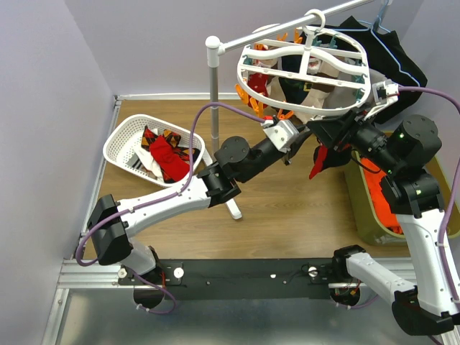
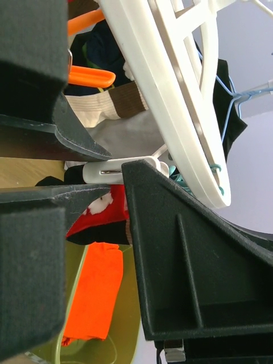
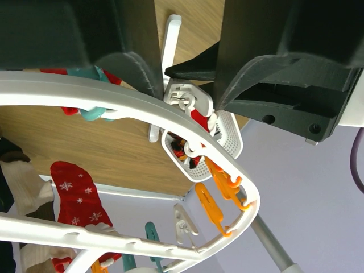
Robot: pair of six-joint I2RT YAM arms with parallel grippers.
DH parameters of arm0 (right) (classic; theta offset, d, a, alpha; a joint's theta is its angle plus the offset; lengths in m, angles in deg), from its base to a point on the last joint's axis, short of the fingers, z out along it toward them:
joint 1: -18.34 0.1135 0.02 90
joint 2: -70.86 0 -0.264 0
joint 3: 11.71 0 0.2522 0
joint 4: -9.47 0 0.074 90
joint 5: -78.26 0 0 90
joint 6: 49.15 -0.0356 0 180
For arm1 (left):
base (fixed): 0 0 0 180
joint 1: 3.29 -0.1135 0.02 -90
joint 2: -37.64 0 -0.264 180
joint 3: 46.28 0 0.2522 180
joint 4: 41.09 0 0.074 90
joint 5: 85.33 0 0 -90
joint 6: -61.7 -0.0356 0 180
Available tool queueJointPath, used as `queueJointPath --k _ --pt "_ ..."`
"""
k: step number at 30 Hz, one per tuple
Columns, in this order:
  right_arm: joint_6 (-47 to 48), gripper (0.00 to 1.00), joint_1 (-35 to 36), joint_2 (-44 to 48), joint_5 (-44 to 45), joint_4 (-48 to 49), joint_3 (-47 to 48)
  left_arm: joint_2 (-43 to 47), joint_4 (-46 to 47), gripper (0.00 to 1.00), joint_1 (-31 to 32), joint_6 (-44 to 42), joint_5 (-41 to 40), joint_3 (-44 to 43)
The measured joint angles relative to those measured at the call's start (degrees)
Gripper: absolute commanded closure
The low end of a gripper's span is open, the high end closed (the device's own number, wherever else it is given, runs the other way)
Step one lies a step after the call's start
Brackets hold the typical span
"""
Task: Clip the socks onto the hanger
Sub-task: Open the clamp at the hanger, then pick up the sock from the bin.
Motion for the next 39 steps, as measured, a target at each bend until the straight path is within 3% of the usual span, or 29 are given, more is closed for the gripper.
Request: queueJointPath --k 3,4,6,7,9,17,28,34,39 --pt "0.00 0.72 0.00 0.00 -0.07 0.26 0.00 0.00 -0.74 0.73 0.37 -0.63 -0.96 -0.39" --pt "0.07 0.75 0.00 -0.02 -0.07 0.26 0.00 0.00 -0.90 0.64 0.44 -0.79 -1.14 -0.46" --pt "0.68 0.80 -0.07 0.00 0.02 0.26 0.00 0.04 -1.53 0.55 0.59 -1.01 -1.55 -0.68" --pt "0.48 0.85 -0.13 -0.02 -0.04 0.76 -0.02 0.09 -3.48 0.45 1.11 -1.25 -1.99 -1.20" --pt "0.50 0.86 -0.11 0.00 -0.04 0.94 -0.02 0.09 -4.04 0.41 1.22 -1.44 -2.12 -1.20" --pt "0.50 0.86 -0.11 0.33 -0.02 1.70 -0.24 3.93 -7.69 0.36 1.49 1.60 -4.20 0.52" --pt "0.98 0.86 -0.11 0.74 0.00 1.88 -1.22 22.84 -19.82 0.35 0.46 17.31 -16.37 11.61" --pt "1.57 0.86 -0.11 0.94 0.00 1.79 -1.33 28.63 -33.05 0.35 -11.89 29.81 -20.90 19.80" --pt "2.29 0.86 -0.11 1.18 0.02 1.25 -1.33 28.33 -41.92 0.35 -27.69 32.94 -21.84 21.09"
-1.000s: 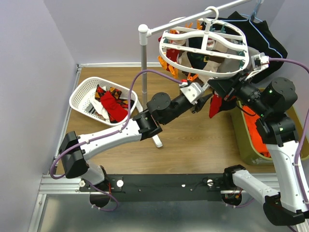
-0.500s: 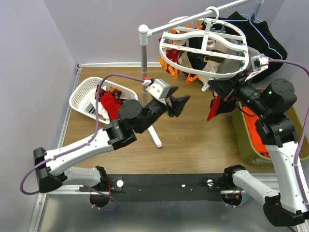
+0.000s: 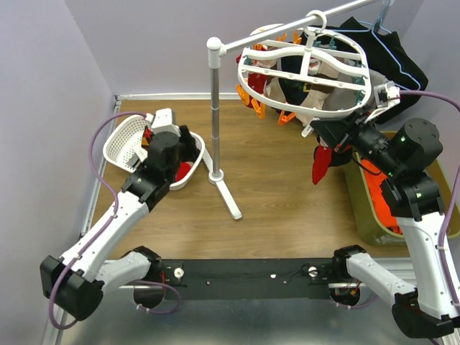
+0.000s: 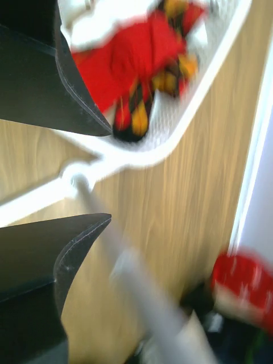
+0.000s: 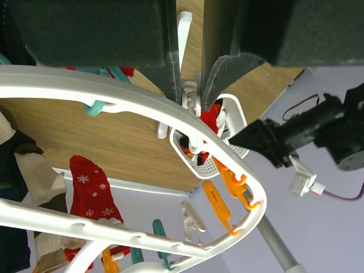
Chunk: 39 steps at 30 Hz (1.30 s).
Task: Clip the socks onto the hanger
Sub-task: Pick up the sock from the bin.
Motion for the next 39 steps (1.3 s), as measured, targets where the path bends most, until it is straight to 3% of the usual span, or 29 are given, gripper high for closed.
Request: queueJointPath --k 5,8,12,19,25,28,35,39 --pt "0.46 0.86 0.00 0.46 0.02 -0.50 0.00 -6.45 -1.27 0.36 -17.42 -0.48 2.93 -0.11" --pt "0.63 0.86 0.00 0.72 0.04 -0.61 0.00 -12.85 -0.98 0.40 -24.59 -0.68 5.75 -0.57" --pt "0.63 0.86 0.00 1.05 0.07 -0.63 -0.07 -21.18 -0.57 0.45 -29.22 -0.61 9.64 -1.79" --pt "0.72 0.86 0.00 1.40 0.39 -0.79 -0.09 -33.64 0.85 0.49 -32.26 -0.50 13.05 -5.44" --pt "1.03 0.86 0.00 1.51 0.48 -1.40 -0.09 -37.79 2.91 0.51 -33.20 -0.44 13.40 -6.60" --pt "1.14 0.86 0.00 1.57 0.55 -1.53 -0.09 -40.63 3.80 0.59 -33.20 -0.44 13.40 -7.72" --pt "1.22 0.86 0.00 1.57 0.83 -1.55 -0.09 -43.01 4.55 0.98 -33.20 -0.33 13.42 -8.26" --pt "1.25 0.86 0.00 1.60 0.90 -1.60 -0.09 -41.35 3.54 0.99 -33.20 -1.14 13.07 -8.24"
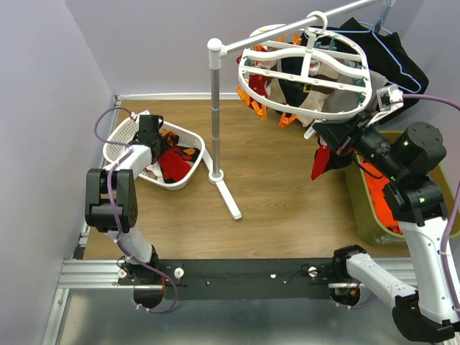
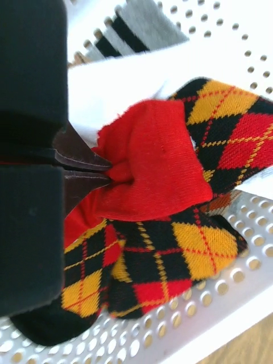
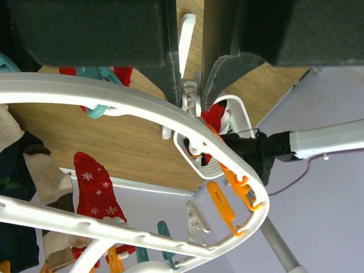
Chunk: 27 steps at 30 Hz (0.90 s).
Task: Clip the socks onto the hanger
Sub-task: Pick up the sock from the bin.
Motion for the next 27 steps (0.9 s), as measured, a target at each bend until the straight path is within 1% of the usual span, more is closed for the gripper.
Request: queueJointPath --k 5,7,8,10,11,13,14,16,17,19,20,25,27 --pt "0.02 0.86 0.00 0.00 0.02 -0.04 0.00 6.78 -2.58 0.98 0.00 -1.90 -1.20 0.00" --pt "0.04 0.86 0.00 -0.02 0.02 -0.04 0.00 9.33 -3.28 0.93 0.15 -2.38 -1.18 0.00" --pt "0.02 0.86 0.00 -0.02 0.02 -0.04 0.00 10.45 -3.52 0.89 0.55 -2.56 -1.14 0.17" --pt "0.04 0.86 0.00 -0.02 0.02 -0.02 0.00 12.44 -3.28 0.85 1.14 -2.78 -0.37 1.57" --pt "0.04 0.86 0.00 -0.02 0.02 -0.02 0.00 13.00 -3.13 0.78 1.62 -2.73 0.09 2.84" --pt "0.04 0.86 0.00 -0.02 0.02 -0.02 0.00 12.87 -2.73 0.71 2.34 -2.56 1.25 5.79" --pt "0.04 0.86 0.00 -0.02 0.02 0.02 -0.02 12.61 -2.69 0.65 2.45 -2.29 1.75 6.75" --pt "0.02 0.86 0.00 -0.04 0.02 0.07 -0.17 10.80 -3.06 0.59 2.80 -2.27 3.67 9.46" --pt "0.02 0.86 0.00 -0.11 0.02 0.07 -0.22 9.81 -3.15 0.53 2.82 -2.03 4.33 10.29" --pt "0.02 0.86 0.00 -0.31 0.00 0.07 -0.22 8.79 -3.34 0.48 2.97 -1.86 5.62 11.30" --pt "0.02 0.86 0.00 -0.42 0.00 0.07 -0.22 9.18 -3.43 0.43 2.97 -1.79 6.10 11.34" --pt "0.04 0.86 0.00 -0.79 0.00 0.07 -0.22 14.43 -5.29 0.42 3.08 -1.42 6.01 11.08" --pt "0.07 0.86 0.00 -0.81 0.00 0.07 -0.22 16.59 -6.64 0.45 3.06 -1.40 4.76 9.40"
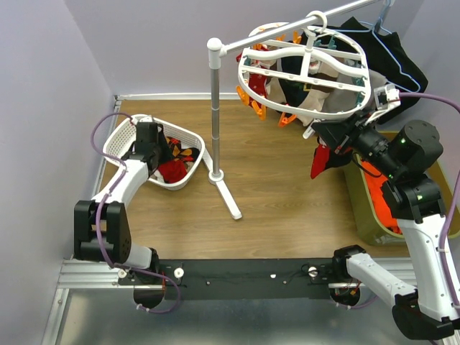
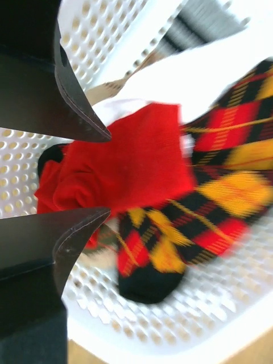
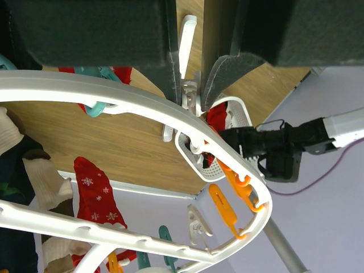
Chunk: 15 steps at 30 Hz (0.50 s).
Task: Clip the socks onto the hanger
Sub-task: Pick up the sock from the bin.
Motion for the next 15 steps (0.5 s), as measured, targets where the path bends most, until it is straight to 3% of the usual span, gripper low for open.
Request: queueJointPath --k 6,15 --pt "0.37 0.86 0.00 -0.04 0.00 0.00 0.00 -0.90 0.37 0.50 -1.29 0.33 -2.82 -5.53" --pt "0.44 0.86 0.00 -0.09 0.00 -0.02 0.02 -11.23 1.38 0.61 -1.95 1.51 -4.02 -8.59"
